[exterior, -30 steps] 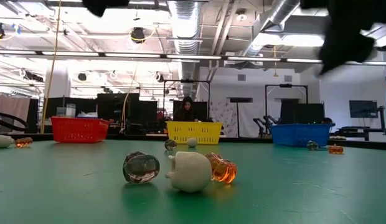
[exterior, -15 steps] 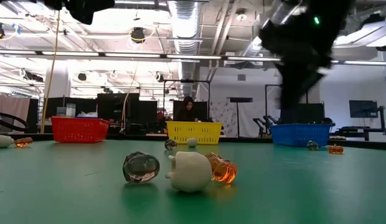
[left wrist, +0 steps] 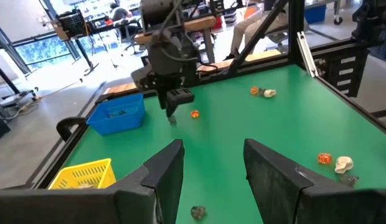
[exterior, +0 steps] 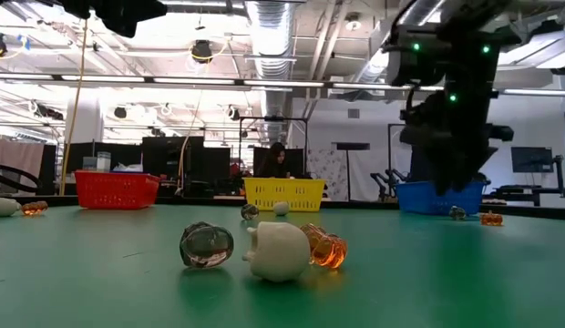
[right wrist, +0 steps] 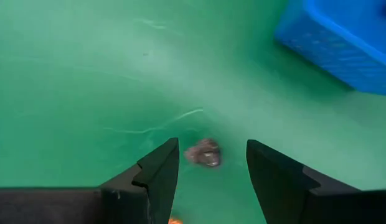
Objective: Sort Halloween decoration
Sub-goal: Put the orange flower toy into the red bin
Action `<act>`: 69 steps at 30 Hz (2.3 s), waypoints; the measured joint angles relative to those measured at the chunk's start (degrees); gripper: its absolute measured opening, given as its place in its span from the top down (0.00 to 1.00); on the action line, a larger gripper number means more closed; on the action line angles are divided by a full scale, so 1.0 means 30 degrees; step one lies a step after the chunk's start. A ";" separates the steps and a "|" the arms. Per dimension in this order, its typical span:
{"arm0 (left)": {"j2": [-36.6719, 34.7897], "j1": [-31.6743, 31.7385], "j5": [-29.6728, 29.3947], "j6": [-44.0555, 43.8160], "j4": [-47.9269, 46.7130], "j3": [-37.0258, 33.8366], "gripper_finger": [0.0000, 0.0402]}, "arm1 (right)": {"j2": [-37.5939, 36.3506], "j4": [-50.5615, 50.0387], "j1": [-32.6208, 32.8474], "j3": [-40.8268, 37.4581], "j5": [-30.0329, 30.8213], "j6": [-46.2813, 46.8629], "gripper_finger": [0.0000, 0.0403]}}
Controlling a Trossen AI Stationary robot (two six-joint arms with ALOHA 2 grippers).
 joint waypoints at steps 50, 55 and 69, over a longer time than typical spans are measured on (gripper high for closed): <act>-0.1833 0.0007 0.0092 -0.0341 -0.1140 0.0011 0.61 | 0.0215 1.9459 0.5338 -0.2759 0.1933 -0.2707 0.75; -0.2358 0.0007 0.0583 -0.0466 -0.1877 0.0015 0.61 | 0.0501 2.2826 0.3848 -0.2346 0.1914 -0.5973 0.75; -0.3411 0.0000 0.0595 -0.0614 -0.2842 0.0007 0.61 | 1.2486 2.2780 -0.0958 1.2134 -0.2755 -1.3680 0.75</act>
